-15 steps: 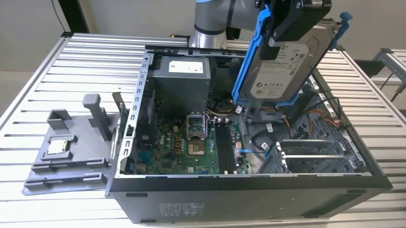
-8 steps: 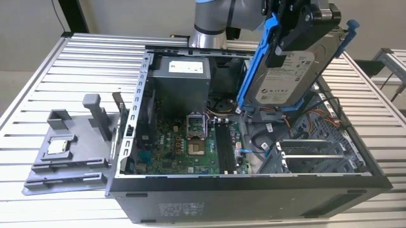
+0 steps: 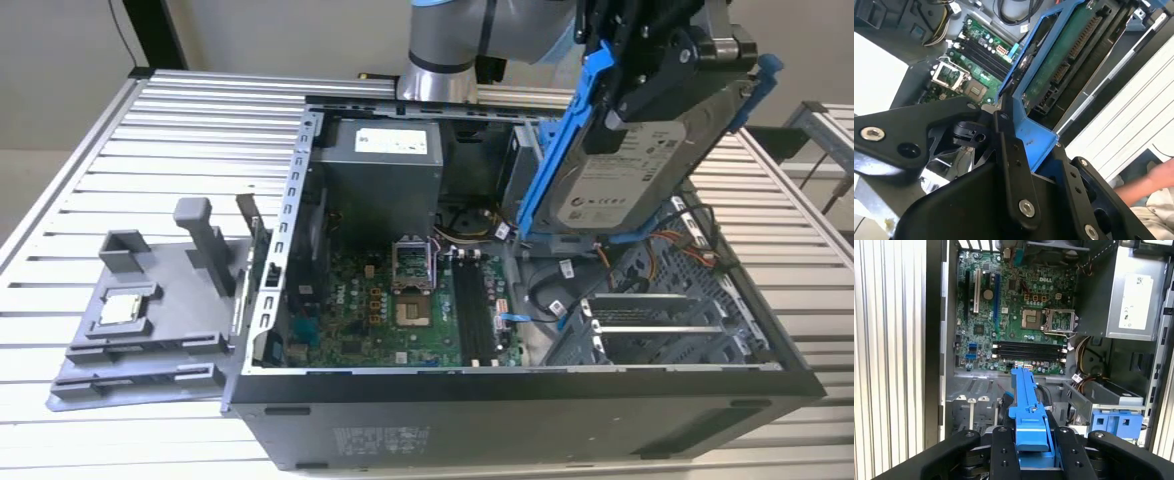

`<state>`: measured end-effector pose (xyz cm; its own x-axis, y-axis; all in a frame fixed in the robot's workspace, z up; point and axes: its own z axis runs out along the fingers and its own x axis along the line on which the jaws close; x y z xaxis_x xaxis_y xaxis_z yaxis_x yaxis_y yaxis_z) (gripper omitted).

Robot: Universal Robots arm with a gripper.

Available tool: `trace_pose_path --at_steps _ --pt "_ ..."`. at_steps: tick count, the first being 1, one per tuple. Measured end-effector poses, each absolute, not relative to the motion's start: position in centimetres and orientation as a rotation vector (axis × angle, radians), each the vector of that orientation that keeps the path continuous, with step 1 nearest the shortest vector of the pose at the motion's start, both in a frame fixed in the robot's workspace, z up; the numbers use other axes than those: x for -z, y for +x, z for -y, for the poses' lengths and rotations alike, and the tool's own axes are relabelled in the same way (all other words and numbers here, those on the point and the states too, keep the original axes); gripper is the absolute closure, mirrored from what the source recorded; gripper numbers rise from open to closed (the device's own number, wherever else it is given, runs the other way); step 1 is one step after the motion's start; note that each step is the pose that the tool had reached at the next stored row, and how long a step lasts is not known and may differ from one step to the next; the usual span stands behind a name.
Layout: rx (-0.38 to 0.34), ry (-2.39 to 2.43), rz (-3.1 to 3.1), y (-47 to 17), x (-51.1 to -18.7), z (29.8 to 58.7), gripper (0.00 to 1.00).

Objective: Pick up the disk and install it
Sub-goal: 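Pick up the disk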

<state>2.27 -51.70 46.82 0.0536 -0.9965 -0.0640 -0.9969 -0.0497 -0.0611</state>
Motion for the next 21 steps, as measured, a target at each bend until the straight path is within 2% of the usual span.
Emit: trace_pose_path --at_steps 21 --pt "-0.009 -2.202 -2.103 4.1 -45.9 55.2 1.00"
